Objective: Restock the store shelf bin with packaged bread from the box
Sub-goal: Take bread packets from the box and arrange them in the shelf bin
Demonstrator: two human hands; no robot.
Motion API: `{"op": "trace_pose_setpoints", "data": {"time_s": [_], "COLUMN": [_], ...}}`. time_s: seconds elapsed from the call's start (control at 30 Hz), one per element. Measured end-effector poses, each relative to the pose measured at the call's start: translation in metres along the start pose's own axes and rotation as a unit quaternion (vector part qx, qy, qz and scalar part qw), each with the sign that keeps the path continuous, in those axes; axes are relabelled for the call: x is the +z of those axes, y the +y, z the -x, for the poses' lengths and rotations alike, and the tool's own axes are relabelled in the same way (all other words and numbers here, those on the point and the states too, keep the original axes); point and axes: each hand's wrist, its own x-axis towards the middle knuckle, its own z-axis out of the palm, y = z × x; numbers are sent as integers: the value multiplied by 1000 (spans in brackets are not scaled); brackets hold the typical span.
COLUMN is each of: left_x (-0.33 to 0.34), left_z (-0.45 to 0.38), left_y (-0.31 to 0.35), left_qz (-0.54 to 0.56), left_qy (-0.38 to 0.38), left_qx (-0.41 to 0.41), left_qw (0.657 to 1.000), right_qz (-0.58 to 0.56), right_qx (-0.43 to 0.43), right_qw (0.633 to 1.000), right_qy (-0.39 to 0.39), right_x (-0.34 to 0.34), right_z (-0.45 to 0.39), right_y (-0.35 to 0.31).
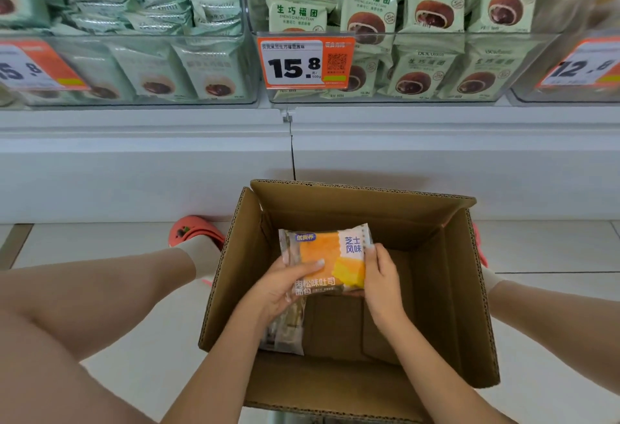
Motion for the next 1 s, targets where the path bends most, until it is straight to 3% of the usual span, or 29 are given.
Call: {"op": "trace_pose_setpoints", "data": {"time_s": [0.17, 0.27, 0.37, 0.6, 0.73, 0.87, 0.9, 1.0], "left_x": [23, 38, 55, 105, 151, 196, 205, 228], "left_z": [9, 23, 40, 87, 118, 141, 146, 165], "left_y": [17, 36, 56, 121, 172, 232, 247, 291], "left_qz": [-53, -128, -239, -293, -295, -276, -301, -428], "left_qy": [4, 18, 68, 138, 123, 86, 112, 264], "left_qx": [67, 132, 229, 409, 513, 570, 597, 698], "left_qw": [996, 983, 941, 853, 796, 769, 735, 509], "right_qz": [-101, -117, -100, -123, -91, -102, -113, -176], "right_qx": [57, 31, -39, -114, -191, -275, -291, -336], "right_qw": [993, 992, 994, 984, 973, 953, 948, 925], "right_qy": [-12, -38, -32, -61, -93, -74, -63, -29], "right_x": [-17, -28, -34, -45, -60, -83, -91, -120], "right_z": [0, 4, 11, 32, 41, 40, 37, 23], "right_y": [-35, -58, -86, -178, -250, -325, -344, -406]}}
